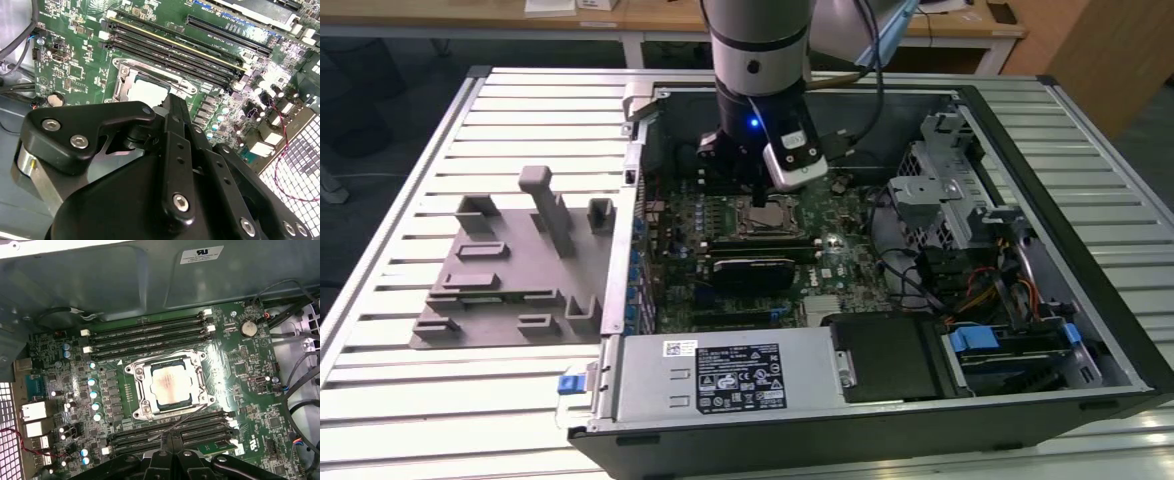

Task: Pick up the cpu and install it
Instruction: 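Install the second cpu locking lever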

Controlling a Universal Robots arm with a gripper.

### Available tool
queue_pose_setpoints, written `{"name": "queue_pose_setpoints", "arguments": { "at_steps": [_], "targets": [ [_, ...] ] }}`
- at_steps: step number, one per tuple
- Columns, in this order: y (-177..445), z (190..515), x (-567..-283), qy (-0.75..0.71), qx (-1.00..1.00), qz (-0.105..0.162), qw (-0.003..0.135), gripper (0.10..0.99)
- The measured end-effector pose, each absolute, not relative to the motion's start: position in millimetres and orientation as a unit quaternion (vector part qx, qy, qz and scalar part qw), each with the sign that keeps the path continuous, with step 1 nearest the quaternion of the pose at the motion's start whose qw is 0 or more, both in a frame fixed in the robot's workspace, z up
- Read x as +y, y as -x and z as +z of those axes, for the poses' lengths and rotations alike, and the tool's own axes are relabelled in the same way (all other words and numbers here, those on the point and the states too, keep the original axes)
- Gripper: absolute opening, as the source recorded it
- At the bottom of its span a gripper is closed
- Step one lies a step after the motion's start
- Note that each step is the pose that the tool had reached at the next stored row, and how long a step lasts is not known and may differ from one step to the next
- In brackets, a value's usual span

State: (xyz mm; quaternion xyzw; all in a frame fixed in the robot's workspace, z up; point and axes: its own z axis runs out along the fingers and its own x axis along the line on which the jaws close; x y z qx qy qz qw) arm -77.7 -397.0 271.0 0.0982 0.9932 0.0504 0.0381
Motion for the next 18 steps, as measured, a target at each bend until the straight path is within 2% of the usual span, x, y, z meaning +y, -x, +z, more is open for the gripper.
{"name": "queue_pose_setpoints", "arguments": {
  "at_steps": [18],
  "targets": [
    [77.7,266.4,-397.0,-0.098,0.993,0.05,0.038,0.106]
  ]
}}
